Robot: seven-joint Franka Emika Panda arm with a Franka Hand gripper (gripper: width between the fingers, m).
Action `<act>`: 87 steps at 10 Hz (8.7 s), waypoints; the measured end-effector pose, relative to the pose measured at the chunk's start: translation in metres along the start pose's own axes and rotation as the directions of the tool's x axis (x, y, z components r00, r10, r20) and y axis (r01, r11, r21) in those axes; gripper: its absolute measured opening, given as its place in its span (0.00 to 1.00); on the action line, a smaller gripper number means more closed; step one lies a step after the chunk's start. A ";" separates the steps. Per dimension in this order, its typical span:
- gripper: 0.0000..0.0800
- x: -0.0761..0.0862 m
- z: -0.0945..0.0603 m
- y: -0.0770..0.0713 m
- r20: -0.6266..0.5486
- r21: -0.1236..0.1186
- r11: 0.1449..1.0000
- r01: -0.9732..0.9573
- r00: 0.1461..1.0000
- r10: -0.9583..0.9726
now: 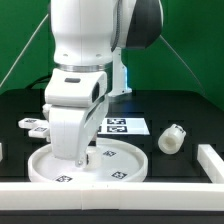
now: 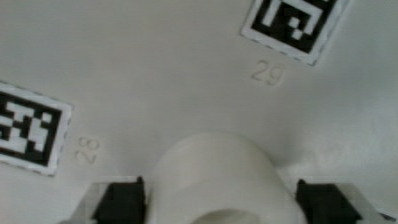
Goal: Assemble round table
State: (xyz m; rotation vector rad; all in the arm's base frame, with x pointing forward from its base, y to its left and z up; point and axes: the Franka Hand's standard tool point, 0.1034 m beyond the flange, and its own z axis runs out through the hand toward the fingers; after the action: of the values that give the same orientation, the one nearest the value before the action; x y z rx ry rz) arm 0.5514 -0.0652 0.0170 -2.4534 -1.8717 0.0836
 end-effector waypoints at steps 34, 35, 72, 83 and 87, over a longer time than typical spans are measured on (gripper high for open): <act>0.81 0.088 -0.066 -0.037 -0.007 -0.017 0.733 -0.680 0.733 0.680; 0.81 0.090 -0.064 -0.042 0.001 -0.004 0.630 -0.777 0.630 0.777; 0.65 0.141 0.014 -0.128 0.789 0.040 -0.409 -0.912 -0.222 0.572; 0.51 0.126 -0.051 -0.095 0.811 0.151 -0.352 -0.924 -0.087 0.578; 0.51 0.120 -0.048 -0.080 0.677 0.216 -0.260 -0.941 -0.047 0.735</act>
Offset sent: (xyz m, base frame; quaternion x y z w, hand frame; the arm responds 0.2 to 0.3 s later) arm 0.0236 0.0469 -0.0041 -0.0166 0.0043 0.0089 0.9998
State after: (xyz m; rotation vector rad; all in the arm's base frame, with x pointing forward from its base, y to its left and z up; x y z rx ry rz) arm 0.5098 0.0712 0.0693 -2.4858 0.5917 1.0287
